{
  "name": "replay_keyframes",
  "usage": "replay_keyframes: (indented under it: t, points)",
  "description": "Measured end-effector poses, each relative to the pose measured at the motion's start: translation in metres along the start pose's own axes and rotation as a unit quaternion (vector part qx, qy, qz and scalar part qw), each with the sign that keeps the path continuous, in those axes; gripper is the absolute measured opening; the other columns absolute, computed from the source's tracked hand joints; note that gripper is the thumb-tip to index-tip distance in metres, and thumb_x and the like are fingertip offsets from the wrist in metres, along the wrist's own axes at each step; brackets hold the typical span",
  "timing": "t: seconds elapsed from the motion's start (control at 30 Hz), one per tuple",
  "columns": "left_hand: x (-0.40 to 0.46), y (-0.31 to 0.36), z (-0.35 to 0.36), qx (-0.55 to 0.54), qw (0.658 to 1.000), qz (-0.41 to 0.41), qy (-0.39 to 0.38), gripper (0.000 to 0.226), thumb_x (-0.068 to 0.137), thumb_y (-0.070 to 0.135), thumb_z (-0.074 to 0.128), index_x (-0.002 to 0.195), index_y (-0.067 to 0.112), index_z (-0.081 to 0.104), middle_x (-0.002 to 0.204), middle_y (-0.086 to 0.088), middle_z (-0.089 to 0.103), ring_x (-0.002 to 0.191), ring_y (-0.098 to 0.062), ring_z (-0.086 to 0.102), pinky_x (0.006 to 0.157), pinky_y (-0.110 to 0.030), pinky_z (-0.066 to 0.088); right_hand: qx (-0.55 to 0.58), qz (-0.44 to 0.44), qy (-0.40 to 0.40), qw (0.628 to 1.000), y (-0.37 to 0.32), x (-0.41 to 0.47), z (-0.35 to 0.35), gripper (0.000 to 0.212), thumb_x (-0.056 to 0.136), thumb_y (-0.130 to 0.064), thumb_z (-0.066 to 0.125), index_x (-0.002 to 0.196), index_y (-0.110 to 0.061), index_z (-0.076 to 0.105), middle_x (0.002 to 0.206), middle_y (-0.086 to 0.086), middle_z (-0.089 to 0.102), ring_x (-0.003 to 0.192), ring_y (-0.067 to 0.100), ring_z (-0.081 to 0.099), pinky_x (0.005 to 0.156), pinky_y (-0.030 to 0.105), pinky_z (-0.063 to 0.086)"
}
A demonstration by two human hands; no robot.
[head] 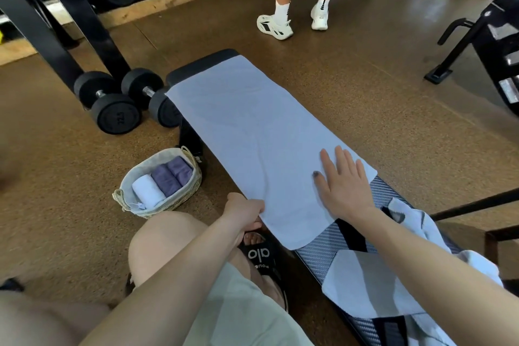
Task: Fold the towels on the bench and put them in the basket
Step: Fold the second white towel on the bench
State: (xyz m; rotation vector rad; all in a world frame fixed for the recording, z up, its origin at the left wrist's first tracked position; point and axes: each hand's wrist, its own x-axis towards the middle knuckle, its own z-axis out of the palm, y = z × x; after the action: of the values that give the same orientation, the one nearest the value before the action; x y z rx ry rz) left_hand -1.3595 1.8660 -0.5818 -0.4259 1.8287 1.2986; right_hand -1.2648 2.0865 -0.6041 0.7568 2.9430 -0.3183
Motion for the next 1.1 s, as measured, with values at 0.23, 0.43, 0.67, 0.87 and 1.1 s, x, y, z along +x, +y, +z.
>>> replay_keyframes:
  t: [0.23,0.43,0.67,0.87,1.1]
  points:
    - [-0.002,0.024,-0.018,0.128,0.992,0.018,0.009,0.066,0.076,0.008,0.070,0.125,-0.001,0.027,0.097,-0.011,0.057,0.078,-0.020,0.060,0.052,-0.025,0.048,-0.024,0.018,-0.006,1.000,-0.003,0.000,-0.004,0.067,0.101,-0.058,0.010,0.161,-0.027,0.008,0.167,0.015,0.005,0.155,0.031,-0.003,0.124,0.053,0.003]
    - [0.025,0.078,-0.055,0.074,0.981,0.156,0.090,0.077,0.096,0.016,0.062,0.155,0.007,0.013,0.129,0.003,0.044,0.106,-0.019,0.046,0.082,-0.031,0.043,0.006,-0.037,0.001,0.999,-0.048,0.052,-0.030,0.064,0.104,-0.053,0.017,0.162,-0.029,0.004,0.169,0.007,0.006,0.156,0.026,0.001,0.125,0.047,0.002]
    - [0.074,0.136,-0.103,0.054,0.970,0.213,0.108,0.080,0.100,0.022,0.056,0.159,0.036,0.004,0.135,-0.003,0.057,0.117,-0.027,0.060,0.072,-0.023,0.050,-0.013,-0.085,-0.030,0.996,-0.116,0.172,-0.041,0.063,0.104,-0.056,0.014,0.161,-0.031,0.002,0.169,0.006,0.001,0.156,0.027,-0.001,0.126,0.048,0.003]
    - [0.136,0.161,-0.132,0.015,0.970,0.218,0.105,0.074,0.098,0.034,0.054,0.155,0.046,0.010,0.147,0.002,0.053,0.134,-0.024,0.051,0.113,-0.046,0.042,-0.039,-0.129,0.000,0.991,-0.160,0.272,-0.038,0.054,0.108,-0.045,0.018,0.161,-0.032,0.011,0.169,0.007,0.008,0.155,0.029,0.004,0.124,0.049,0.008]
    - [0.179,0.183,-0.148,0.018,0.954,0.246,0.169,0.050,0.103,0.024,0.050,0.151,0.032,0.039,0.154,0.004,0.043,0.135,-0.020,0.048,0.109,-0.041,0.046,0.028,-0.116,0.038,0.992,-0.187,0.360,-0.029,0.045,0.107,-0.035,0.025,0.147,-0.032,0.045,0.132,0.014,0.050,0.130,0.034,0.042,0.106,0.047,0.035]
